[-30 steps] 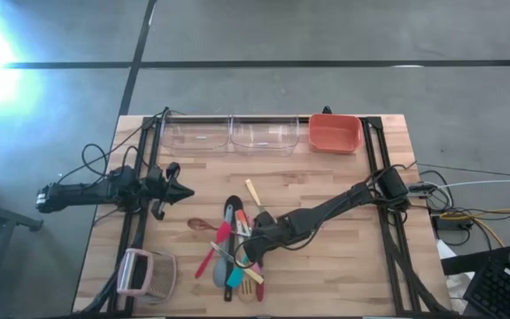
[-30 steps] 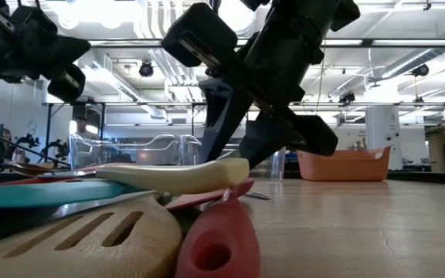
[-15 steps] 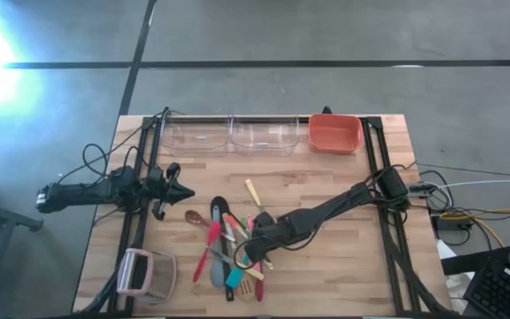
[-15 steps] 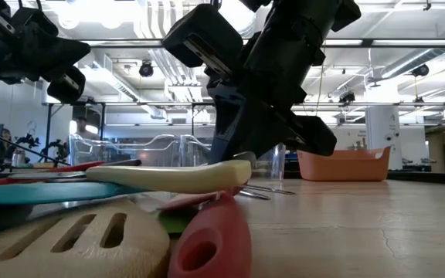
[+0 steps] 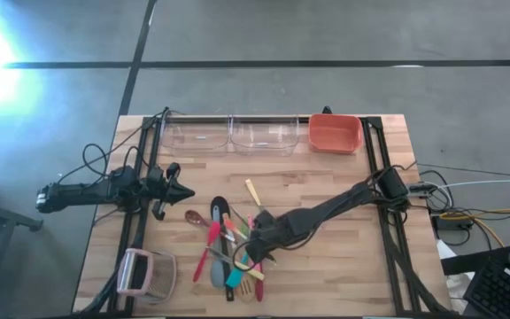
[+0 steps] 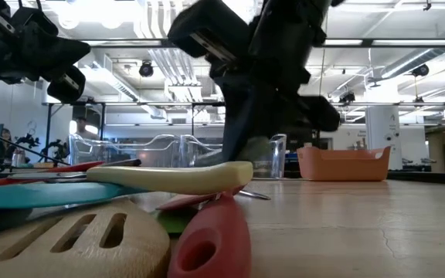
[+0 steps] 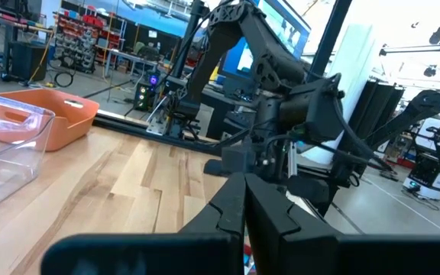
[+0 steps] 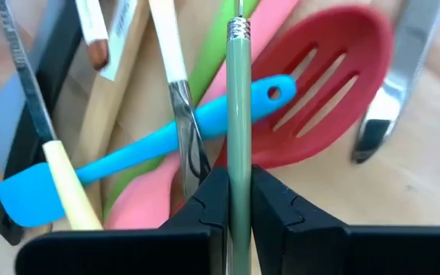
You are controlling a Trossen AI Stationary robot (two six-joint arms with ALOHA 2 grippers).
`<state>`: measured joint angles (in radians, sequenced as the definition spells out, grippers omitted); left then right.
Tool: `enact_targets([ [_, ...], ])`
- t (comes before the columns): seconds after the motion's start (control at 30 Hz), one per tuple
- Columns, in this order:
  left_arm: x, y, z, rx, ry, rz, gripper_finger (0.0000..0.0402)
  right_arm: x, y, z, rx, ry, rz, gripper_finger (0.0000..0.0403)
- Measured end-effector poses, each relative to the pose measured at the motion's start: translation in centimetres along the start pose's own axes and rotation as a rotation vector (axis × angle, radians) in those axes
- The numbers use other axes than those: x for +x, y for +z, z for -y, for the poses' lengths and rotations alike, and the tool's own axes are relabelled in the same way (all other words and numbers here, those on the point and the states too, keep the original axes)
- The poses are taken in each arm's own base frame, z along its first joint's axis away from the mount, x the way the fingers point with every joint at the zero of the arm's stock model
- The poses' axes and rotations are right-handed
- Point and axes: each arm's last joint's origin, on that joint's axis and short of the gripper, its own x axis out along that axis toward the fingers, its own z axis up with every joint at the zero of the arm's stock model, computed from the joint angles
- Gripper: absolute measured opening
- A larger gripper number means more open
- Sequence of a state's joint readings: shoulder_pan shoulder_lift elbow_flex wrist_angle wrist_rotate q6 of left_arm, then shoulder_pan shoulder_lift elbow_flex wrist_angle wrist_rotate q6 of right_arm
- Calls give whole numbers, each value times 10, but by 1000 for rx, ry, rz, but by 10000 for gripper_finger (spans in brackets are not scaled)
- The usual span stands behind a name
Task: Pick & Place Kitchen Items
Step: Put the blue knife into the orange bin
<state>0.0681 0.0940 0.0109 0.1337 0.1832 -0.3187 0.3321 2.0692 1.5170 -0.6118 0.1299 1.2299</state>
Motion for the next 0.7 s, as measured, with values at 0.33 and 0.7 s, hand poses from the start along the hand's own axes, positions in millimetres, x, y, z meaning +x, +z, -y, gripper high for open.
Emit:
enact_targets([
  [0.33,0,0,0,0,0,-4,12,-36,6,-5,-52,-28,45,21],
  [0.7,0,-1,0,-1,3,-10,12,-114,7,33,-24,-293,132,21],
])
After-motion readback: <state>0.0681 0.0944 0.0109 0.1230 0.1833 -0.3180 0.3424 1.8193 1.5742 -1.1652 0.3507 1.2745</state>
